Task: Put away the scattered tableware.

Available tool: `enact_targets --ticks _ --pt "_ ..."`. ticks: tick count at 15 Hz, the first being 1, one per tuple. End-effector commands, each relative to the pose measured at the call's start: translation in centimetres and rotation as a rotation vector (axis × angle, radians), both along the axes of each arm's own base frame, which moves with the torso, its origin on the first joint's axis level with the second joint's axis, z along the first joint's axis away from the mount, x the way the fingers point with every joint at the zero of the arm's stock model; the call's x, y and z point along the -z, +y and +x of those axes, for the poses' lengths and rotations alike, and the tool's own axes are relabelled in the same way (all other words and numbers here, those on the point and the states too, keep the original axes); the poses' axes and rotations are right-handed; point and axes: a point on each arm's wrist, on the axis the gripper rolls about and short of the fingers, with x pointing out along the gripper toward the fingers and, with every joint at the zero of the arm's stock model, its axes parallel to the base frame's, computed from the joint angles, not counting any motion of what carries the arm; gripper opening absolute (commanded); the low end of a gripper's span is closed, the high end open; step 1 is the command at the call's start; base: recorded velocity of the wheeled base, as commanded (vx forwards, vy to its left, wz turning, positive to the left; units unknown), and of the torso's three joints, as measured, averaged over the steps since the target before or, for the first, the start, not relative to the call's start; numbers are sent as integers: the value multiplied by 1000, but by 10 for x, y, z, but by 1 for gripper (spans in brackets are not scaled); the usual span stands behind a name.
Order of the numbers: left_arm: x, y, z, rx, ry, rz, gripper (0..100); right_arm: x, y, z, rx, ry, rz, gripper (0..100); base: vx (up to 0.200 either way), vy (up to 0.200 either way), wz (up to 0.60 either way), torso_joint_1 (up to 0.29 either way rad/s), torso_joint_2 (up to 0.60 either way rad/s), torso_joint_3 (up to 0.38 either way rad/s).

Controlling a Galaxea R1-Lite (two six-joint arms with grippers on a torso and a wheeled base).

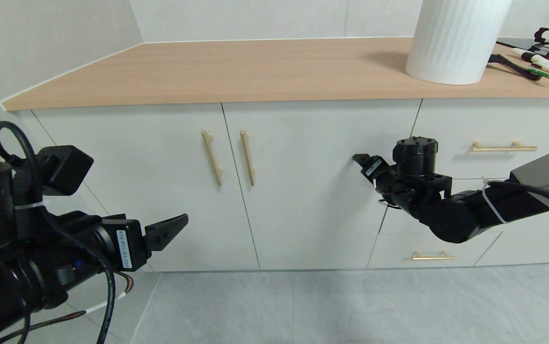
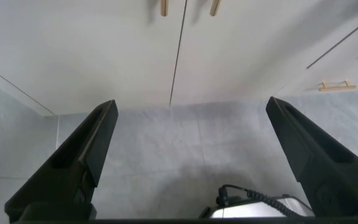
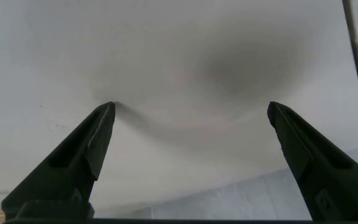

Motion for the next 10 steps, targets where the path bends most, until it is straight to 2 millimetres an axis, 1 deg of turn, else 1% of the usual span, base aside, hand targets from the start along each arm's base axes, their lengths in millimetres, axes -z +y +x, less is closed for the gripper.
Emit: enact_targets --ticks 1,2,3,4,6,7,8,9,10 --pt "1 0 0 -1 2 1 100 -3 -3 -1 9 -8 4 100 0 0 0 0 0 0" --pt "1 0 0 -1 2 1 100 -3 -2 -3 3 -4 1 100 0 0 0 0 0 0" --pt "1 0 0 1 4 2 100 -5 -3 -15 -20 6 -17 100 0 0 0 0 0 0" --pt "2 0 -1 2 4 1 100 -16 -5 -34 -101 -3 -33 100 0 0 0 0 0 0" --pt "4 3 -6 8 3 13 100 -42 -16 -66 -198 -45 -22 100 0 0 0 0 0 0" --pt "9 5 -9 26 4 79 100 -53 -21 -82 -221 -77 -60 100 0 0 0 0 0 0" --pt "14 7 -11 32 7 147 100 -60 -27 -93 -225 -103 -102 100 0 0 0 0 0 0" --pt "19 13 -14 -7 -25 199 100 -79 -39 -118 -226 -191 -182 100 0 0 0 0 0 0" --pt "17 17 -18 -39 -81 197 100 -91 -51 -144 -210 -260 -231 100 0 0 0 0 0 0"
